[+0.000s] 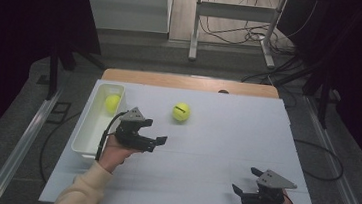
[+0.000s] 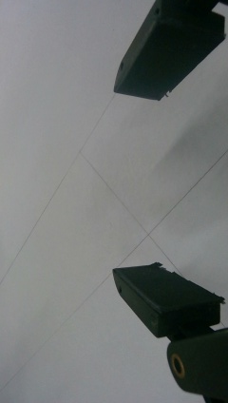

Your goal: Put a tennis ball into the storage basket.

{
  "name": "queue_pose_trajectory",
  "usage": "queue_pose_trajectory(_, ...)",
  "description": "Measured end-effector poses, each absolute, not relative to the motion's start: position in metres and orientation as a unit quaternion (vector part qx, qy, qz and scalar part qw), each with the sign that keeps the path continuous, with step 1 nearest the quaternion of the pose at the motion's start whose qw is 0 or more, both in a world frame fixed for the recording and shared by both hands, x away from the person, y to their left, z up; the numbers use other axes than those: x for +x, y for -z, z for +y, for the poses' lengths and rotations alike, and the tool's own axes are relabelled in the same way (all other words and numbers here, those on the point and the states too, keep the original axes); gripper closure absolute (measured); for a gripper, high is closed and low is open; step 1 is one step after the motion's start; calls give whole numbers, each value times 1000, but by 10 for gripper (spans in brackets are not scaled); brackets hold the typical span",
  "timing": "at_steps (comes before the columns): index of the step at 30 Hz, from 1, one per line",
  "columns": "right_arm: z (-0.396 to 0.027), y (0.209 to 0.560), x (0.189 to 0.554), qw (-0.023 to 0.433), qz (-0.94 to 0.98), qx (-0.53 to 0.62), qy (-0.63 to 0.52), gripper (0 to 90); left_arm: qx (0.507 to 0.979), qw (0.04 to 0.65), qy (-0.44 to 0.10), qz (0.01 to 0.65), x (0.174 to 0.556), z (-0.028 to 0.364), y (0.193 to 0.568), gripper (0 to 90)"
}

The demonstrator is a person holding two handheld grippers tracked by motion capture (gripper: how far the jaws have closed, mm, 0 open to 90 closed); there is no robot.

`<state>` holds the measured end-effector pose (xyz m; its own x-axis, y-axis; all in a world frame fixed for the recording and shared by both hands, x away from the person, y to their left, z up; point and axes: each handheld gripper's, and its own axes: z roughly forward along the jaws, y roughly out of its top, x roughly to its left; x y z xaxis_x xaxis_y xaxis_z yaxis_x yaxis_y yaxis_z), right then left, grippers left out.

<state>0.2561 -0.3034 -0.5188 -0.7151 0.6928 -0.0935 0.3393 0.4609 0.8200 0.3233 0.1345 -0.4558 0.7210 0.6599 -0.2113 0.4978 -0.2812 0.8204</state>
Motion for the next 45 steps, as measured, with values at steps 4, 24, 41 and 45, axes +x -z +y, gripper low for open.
queue_pose_trajectory(4,-303,519,256,214,828,312,-415,121,796,475,-83,365,325,132,457,124)
queue_pose_trajectory(24,-305,517,255,214,825,312,-419,121,799,456,-85,384,353,114,461,130)
queue_pose_trajectory(41,-304,517,255,213,824,312,-422,121,801,436,-87,400,373,105,466,132)
queue_pose_trajectory(45,-304,517,255,212,825,312,-422,121,802,432,-86,403,378,103,468,133)
